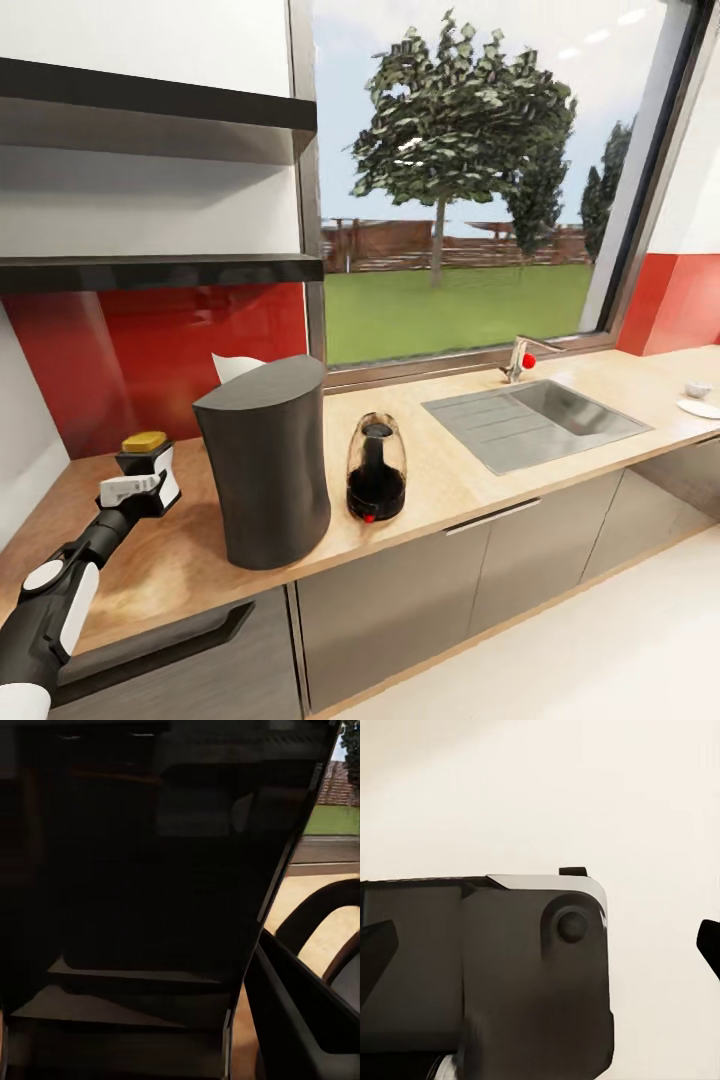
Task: Set up a coffee station on the kitchen countertop: keep the coffee maker on the countertop, move the bottle of coffee from the kitchen shelf to the counter next to the coffee maker, place a paper coffee filter on top of the coffee maker, put the saucer next to the coffee maker with the coffee cup on the saucer, and place the electric kettle next to the coffee maker.
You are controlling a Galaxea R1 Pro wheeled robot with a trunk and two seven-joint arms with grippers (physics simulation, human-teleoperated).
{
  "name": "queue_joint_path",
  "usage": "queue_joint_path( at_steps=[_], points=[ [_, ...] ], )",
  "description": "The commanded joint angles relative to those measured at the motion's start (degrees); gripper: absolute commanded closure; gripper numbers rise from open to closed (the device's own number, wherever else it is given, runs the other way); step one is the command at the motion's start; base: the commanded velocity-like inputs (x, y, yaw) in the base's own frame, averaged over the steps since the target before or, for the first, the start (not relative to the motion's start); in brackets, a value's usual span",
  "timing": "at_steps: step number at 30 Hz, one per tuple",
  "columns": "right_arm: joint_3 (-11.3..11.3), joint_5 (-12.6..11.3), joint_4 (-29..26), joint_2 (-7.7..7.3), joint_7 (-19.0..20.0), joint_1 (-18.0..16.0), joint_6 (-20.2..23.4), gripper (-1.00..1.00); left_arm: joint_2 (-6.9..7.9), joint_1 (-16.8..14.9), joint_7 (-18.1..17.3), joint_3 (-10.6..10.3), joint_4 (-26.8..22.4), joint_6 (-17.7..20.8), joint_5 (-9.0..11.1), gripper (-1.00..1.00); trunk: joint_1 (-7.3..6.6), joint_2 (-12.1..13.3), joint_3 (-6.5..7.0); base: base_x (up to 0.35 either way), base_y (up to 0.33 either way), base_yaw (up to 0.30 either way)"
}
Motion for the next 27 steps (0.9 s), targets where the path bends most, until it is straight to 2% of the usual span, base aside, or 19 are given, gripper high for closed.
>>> queue_joint_path(
  at_steps=[1, 7, 12, 14, 27],
  points=[
    [0.05, -0.34, 0.06, 0.01, 0.03, -0.02, -0.25, -1.00, -0.04, -0.03, -0.48, 0.08, 0.07, 0.04, 0.40, 1.00, 0.02, -0.04, -0.02, 0.000, 0.000, -0.002],
    [0.15, -0.33, 0.02, 0.01, 0.10, -0.02, -0.31, -1.00, -0.47, -0.03, -0.52, -0.07, 2.52, -0.14, 0.22, 1.00, 0.02, -0.04, -0.02, 0.000, 0.000, 0.000],
    [0.21, -0.33, 0.06, 0.01, 0.12, -0.02, -0.29, -1.00, -0.54, -0.03, -0.63, -0.12, 5.49, -5.10, -0.20, 1.00, 0.02, -0.04, -0.02, 0.000, 0.000, 0.000],
    [0.21, -0.33, 0.07, 0.01, 0.11, -0.02, -0.29, -1.00, -0.53, 0.03, -0.65, -0.12, 6.70, -5.70, -0.28, 1.00, 0.02, -0.04, -0.02, 0.000, 0.000, 0.000],
    [0.16, -0.33, 0.15, 0.01, 0.06, -0.02, -0.22, -1.00, -1.60, 0.06, -0.65, -0.21, 10.42, -6.11, -0.34, 1.00, 0.02, -0.04, -0.02, 0.104, 0.000, 0.000]
  ],
)
